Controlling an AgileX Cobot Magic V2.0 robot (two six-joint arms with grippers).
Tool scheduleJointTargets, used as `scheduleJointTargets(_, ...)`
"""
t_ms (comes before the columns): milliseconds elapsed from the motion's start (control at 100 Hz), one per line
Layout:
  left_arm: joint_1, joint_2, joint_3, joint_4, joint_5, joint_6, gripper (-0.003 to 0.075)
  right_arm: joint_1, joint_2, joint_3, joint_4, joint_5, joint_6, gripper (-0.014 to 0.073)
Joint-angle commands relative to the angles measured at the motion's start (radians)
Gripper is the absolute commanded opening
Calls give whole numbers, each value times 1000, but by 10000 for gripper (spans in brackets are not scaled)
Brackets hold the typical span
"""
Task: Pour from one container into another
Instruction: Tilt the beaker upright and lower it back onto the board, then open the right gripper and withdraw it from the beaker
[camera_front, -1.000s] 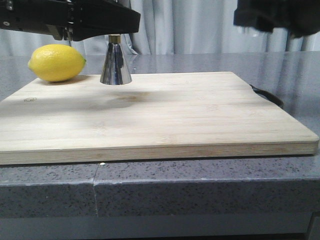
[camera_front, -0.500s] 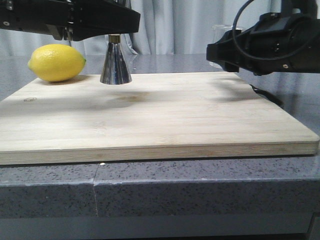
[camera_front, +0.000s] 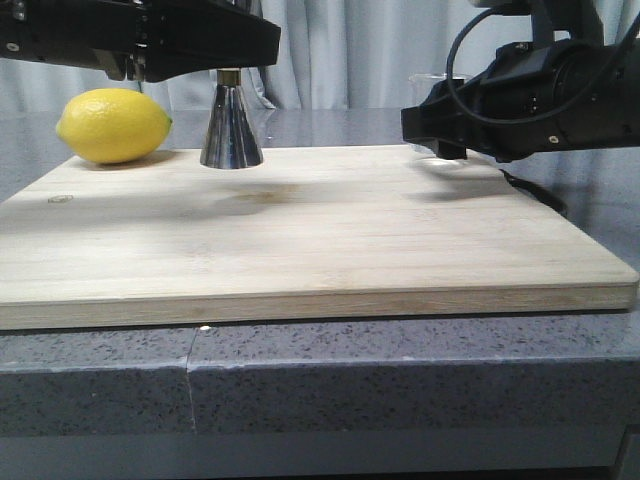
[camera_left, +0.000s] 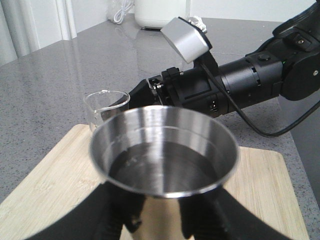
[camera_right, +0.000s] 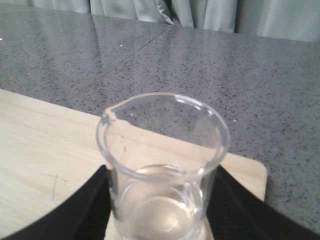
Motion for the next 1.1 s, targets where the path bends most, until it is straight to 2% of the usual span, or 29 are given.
scheduleJointTargets(0, -8, -48, -30, -81, 113, -5, 206, -1, -33, -29, -5, -75, 1, 310)
scheduleJointTargets(370, -8, -48, -30, -81, 113, -5, 206, -1, -10, -29, -7, -75, 1, 312)
scheduleJointTargets(540, -8, -48, -30, -81, 113, -5, 206, -1, -10, -27, -7, -68, 1, 398)
scheduleJointTargets(710, -8, -48, -30, -81, 113, -5, 206, -1, -10, -27, -7, -46, 1, 412)
scheduleJointTargets(770, -8, -48, -30, -81, 113, -5, 206, -1, -16, -27, -7, -31, 1, 446)
scheduleJointTargets(940, -8, -48, -30, -81, 113, -5, 206, -1, -75, -25, -7, 124, 3, 584)
scheduleJointTargets(1090, -8, -48, -30, -81, 113, -5, 206, -1, -191, -25, -7, 391, 14, 596)
